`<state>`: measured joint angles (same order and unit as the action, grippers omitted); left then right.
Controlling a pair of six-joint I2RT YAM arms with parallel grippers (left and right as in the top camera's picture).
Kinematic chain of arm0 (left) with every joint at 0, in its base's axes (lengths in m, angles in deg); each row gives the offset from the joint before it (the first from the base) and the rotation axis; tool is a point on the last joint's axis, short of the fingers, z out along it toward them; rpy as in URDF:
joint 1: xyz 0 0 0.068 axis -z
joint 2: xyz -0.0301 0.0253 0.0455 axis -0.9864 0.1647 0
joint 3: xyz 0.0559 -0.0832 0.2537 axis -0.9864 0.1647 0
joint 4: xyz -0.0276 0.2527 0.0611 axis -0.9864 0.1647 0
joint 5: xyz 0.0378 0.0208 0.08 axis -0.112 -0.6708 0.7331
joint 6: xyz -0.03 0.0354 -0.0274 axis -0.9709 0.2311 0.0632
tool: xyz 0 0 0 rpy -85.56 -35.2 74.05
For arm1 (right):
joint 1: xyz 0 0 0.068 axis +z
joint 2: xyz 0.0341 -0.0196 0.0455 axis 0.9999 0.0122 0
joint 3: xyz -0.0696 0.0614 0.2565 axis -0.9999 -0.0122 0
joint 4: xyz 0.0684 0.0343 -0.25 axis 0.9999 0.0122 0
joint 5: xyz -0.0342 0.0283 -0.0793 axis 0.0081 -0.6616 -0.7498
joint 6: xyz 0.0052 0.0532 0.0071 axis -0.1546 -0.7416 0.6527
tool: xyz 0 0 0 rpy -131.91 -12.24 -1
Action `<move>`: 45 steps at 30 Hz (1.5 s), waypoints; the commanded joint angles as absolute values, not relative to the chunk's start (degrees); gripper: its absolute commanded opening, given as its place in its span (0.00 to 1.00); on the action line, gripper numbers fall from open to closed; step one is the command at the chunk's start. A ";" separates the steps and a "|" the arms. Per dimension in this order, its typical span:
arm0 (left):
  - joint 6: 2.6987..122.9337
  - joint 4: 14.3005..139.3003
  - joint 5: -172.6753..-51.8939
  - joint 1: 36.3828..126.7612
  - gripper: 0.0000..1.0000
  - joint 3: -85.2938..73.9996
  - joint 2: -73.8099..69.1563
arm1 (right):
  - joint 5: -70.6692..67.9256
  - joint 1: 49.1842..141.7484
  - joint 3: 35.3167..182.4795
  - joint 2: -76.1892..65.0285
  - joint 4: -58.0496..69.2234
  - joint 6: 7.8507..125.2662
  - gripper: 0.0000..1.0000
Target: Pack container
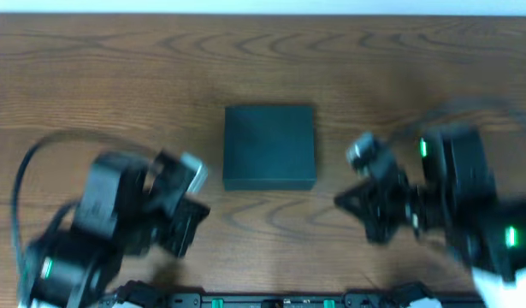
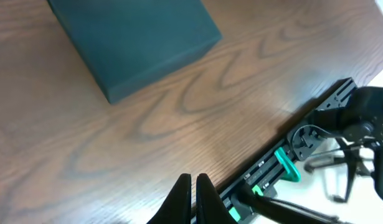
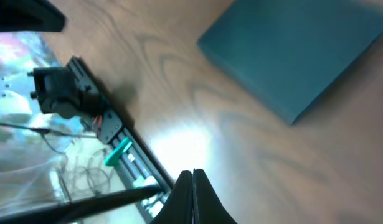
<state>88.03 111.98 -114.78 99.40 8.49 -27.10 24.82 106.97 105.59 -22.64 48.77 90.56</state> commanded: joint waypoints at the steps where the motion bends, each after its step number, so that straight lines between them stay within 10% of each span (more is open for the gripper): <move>1: 84.40 111.96 -115.80 99.53 0.06 14.68 -36.02 | 23.75 107.91 95.53 -33.68 48.15 80.15 0.02; 9: 78.17 108.68 -115.83 99.51 0.06 28.84 -48.24 | 23.80 107.91 79.01 -53.24 48.48 67.37 0.08; 10: 76.62 107.43 -115.74 99.51 0.10 29.74 -48.19 | 23.77 107.91 78.27 -54.07 48.48 65.97 0.39; 11: 75.15 106.36 -115.74 99.51 0.42 30.22 -48.17 | 23.75 107.91 77.87 -54.20 48.44 65.18 0.98; 12: 73.27 105.27 -115.54 99.51 0.95 30.48 -48.17 | 23.71 107.91 77.33 -54.16 48.35 65.05 0.99; 30: 72.71 104.31 -115.58 99.53 0.95 30.53 -48.17 | 22.90 107.91 76.25 -54.16 46.58 64.64 0.99; 38: 77.93 89.86 -80.44 94.78 0.95 36.06 -54.34 | 22.90 107.91 76.25 -54.16 46.60 64.64 1.00; 45: 78.70 80.88 -79.02 82.81 0.95 51.22 -66.09 | 22.90 107.91 76.25 -54.16 46.58 64.64 0.99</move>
